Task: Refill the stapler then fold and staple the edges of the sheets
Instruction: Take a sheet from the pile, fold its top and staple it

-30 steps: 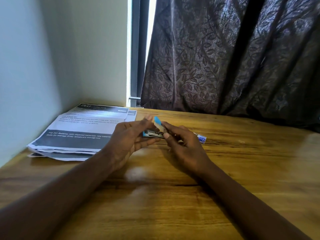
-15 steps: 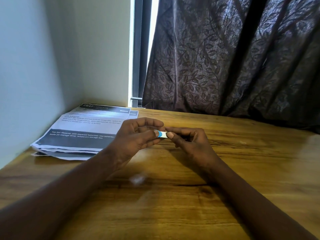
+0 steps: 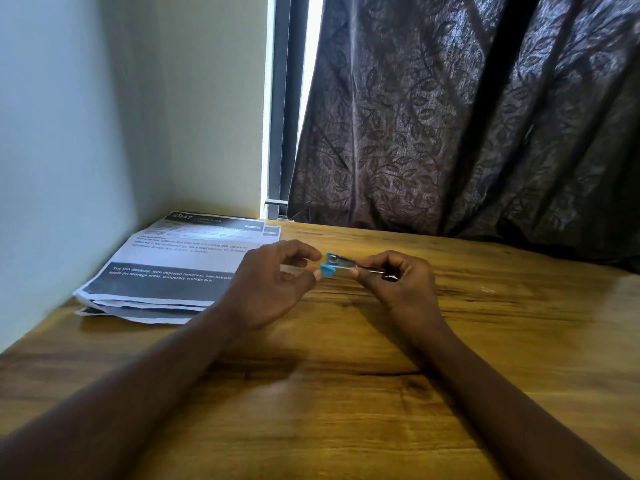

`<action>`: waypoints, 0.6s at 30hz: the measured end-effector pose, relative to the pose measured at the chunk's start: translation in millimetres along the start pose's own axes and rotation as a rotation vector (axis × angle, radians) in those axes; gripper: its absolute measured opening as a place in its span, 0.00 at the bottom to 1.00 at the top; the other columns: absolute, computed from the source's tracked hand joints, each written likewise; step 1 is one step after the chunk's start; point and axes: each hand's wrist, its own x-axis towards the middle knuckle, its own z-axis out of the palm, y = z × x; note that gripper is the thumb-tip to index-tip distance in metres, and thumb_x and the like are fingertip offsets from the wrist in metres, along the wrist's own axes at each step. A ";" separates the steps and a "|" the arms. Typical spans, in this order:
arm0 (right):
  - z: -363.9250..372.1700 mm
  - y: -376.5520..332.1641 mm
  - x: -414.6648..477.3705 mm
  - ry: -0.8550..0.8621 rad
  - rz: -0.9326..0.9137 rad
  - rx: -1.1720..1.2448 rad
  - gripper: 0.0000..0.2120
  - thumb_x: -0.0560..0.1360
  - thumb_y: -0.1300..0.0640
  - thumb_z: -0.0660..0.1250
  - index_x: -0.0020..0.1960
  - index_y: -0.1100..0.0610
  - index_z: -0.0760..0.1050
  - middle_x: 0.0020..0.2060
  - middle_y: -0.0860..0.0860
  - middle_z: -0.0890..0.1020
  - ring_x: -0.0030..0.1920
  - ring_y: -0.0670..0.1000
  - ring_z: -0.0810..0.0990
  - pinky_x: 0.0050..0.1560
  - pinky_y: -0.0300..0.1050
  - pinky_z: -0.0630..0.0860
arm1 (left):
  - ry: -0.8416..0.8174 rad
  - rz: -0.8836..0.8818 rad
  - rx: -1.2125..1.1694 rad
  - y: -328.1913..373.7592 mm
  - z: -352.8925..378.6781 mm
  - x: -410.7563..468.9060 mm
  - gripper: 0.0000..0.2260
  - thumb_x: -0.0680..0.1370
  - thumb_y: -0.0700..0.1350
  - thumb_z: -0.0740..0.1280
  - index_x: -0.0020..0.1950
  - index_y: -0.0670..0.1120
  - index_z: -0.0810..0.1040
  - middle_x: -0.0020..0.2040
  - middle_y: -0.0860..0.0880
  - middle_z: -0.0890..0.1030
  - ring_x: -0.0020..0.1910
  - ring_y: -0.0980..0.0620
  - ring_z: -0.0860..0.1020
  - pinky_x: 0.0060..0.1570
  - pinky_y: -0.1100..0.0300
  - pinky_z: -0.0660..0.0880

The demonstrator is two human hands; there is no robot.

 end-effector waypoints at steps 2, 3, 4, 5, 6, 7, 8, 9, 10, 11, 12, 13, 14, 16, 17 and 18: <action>-1.2 5.7 2.1 0.021 -0.050 -0.188 0.05 0.70 0.53 0.80 0.43 0.52 0.85 0.40 0.46 0.87 0.43 0.45 0.85 0.49 0.53 0.82 | -0.008 0.045 0.103 -4.8 -2.9 1.4 0.11 0.76 0.50 0.74 0.58 0.53 0.84 0.54 0.56 0.84 0.53 0.58 0.81 0.53 0.52 0.83; -1.7 6.8 2.2 0.031 -0.055 -0.240 0.06 0.70 0.53 0.80 0.43 0.52 0.85 0.39 0.45 0.87 0.42 0.43 0.84 0.48 0.51 0.82 | -0.008 0.062 0.126 -6.6 -4.1 1.9 0.11 0.76 0.51 0.74 0.58 0.53 0.84 0.54 0.56 0.84 0.53 0.58 0.81 0.52 0.52 0.83; -1.8 7.1 2.0 0.035 -0.044 -0.269 0.06 0.69 0.52 0.80 0.42 0.51 0.85 0.39 0.44 0.86 0.42 0.42 0.83 0.47 0.49 0.81 | -0.006 0.077 0.144 -8.0 -5.3 2.0 0.10 0.76 0.50 0.74 0.57 0.54 0.84 0.54 0.56 0.84 0.52 0.58 0.81 0.52 0.52 0.82; -1.9 7.1 1.8 0.029 -0.023 -0.282 0.07 0.68 0.50 0.80 0.42 0.51 0.85 0.39 0.43 0.86 0.42 0.41 0.83 0.46 0.47 0.81 | -0.004 0.085 0.161 -9.2 -6.0 2.0 0.10 0.76 0.50 0.74 0.56 0.54 0.84 0.54 0.57 0.84 0.52 0.58 0.81 0.51 0.52 0.82; -1.9 7.3 1.8 0.020 -0.002 -0.297 0.08 0.68 0.48 0.81 0.41 0.50 0.85 0.38 0.43 0.86 0.42 0.41 0.82 0.45 0.46 0.81 | 0.000 0.086 0.172 -10.2 -6.9 1.8 0.09 0.76 0.50 0.74 0.56 0.54 0.85 0.53 0.57 0.84 0.52 0.58 0.81 0.52 0.51 0.82; -2.2 8.6 1.7 0.011 0.014 -0.325 0.09 0.67 0.47 0.80 0.41 0.50 0.85 0.38 0.43 0.86 0.41 0.41 0.82 0.44 0.47 0.81 | 0.004 0.083 0.178 -10.6 -7.2 1.2 0.08 0.76 0.49 0.74 0.55 0.54 0.85 0.53 0.57 0.84 0.51 0.59 0.81 0.52 0.51 0.82; -2.2 9.5 1.8 -0.001 0.022 -0.366 0.09 0.68 0.46 0.80 0.40 0.50 0.85 0.38 0.43 0.86 0.40 0.42 0.82 0.43 0.49 0.81 | 0.007 0.077 0.182 -11.2 -7.7 0.6 0.07 0.76 0.49 0.73 0.54 0.54 0.85 0.53 0.57 0.84 0.51 0.59 0.81 0.52 0.51 0.82; -1.7 11.1 2.3 -0.021 0.031 -0.415 0.09 0.68 0.46 0.80 0.40 0.49 0.84 0.38 0.43 0.85 0.41 0.42 0.82 0.43 0.51 0.81 | 0.007 0.075 0.189 -10.7 -8.3 -0.3 0.07 0.76 0.49 0.73 0.54 0.55 0.85 0.53 0.57 0.84 0.51 0.59 0.80 0.53 0.51 0.81; -1.3 12.2 2.3 -0.043 0.038 -0.470 0.09 0.68 0.46 0.79 0.39 0.49 0.83 0.38 0.43 0.85 0.42 0.43 0.81 0.44 0.52 0.81 | 0.008 0.075 0.196 -10.1 -8.4 -1.1 0.07 0.76 0.49 0.73 0.54 0.55 0.85 0.53 0.57 0.84 0.51 0.59 0.80 0.53 0.51 0.81; -0.4 12.2 2.7 -0.065 0.045 -0.521 0.09 0.69 0.45 0.79 0.40 0.48 0.82 0.40 0.43 0.84 0.44 0.44 0.81 0.45 0.52 0.81 | 0.012 0.074 0.208 -8.6 -10.1 -1.9 0.07 0.76 0.49 0.73 0.54 0.55 0.85 0.53 0.57 0.84 0.51 0.59 0.80 0.54 0.51 0.80; 0.5 11.8 2.5 -0.085 0.044 -0.575 0.09 0.70 0.44 0.78 0.41 0.48 0.81 0.42 0.42 0.83 0.47 0.45 0.80 0.48 0.52 0.80 | 0.019 0.071 0.222 -6.5 -12.1 -2.7 0.08 0.76 0.49 0.73 0.54 0.55 0.85 0.54 0.57 0.84 0.51 0.58 0.80 0.55 0.51 0.80; 1.8 10.0 1.8 -0.098 0.027 -0.643 0.09 0.71 0.43 0.76 0.43 0.47 0.81 0.45 0.43 0.83 0.50 0.47 0.78 0.50 0.52 0.79 | 0.030 0.063 0.238 -4.3 -15.8 -4.1 0.08 0.76 0.49 0.73 0.55 0.54 0.84 0.55 0.56 0.83 0.53 0.57 0.80 0.56 0.51 0.79; 3.2 7.2 0.4 -0.098 -0.003 -0.720 0.09 0.72 0.42 0.74 0.46 0.46 0.81 0.48 0.44 0.82 0.53 0.48 0.77 0.53 0.52 0.77 | 0.040 0.051 0.253 -3.0 -20.8 -5.3 0.09 0.76 0.50 0.73 0.56 0.54 0.84 0.57 0.56 0.83 0.55 0.56 0.80 0.58 0.51 0.78; 6.0 2.1 -3.5 -0.055 -0.106 -0.833 0.10 0.75 0.43 0.71 0.53 0.46 0.81 0.50 0.45 0.81 0.55 0.50 0.75 0.54 0.51 0.74 | 0.032 0.009 0.305 -2.3 -34.8 -8.8 0.12 0.76 0.54 0.72 0.60 0.55 0.81 0.63 0.54 0.81 0.61 0.52 0.78 0.63 0.50 0.75; 7.6 -1.1 -7.6 -0.033 -0.164 -0.842 0.10 0.76 0.44 0.70 0.54 0.47 0.81 0.50 0.46 0.80 0.55 0.50 0.75 0.54 0.51 0.74 | 0.014 -0.017 0.350 -3.3 -44.3 -12.2 0.16 0.76 0.58 0.71 0.62 0.55 0.80 0.66 0.54 0.80 0.64 0.51 0.76 0.65 0.49 0.73; 10.7 -7.0 -11.1 -0.025 -0.218 -0.822 0.10 0.76 0.46 0.70 0.54 0.48 0.81 0.50 0.46 0.80 0.55 0.50 0.75 0.53 0.50 0.74 | -0.006 -0.045 0.405 -6.0 -56.3 -15.3 0.20 0.75 0.62 0.68 0.65 0.56 0.78 0.68 0.54 0.78 0.67 0.50 0.75 0.66 0.47 0.72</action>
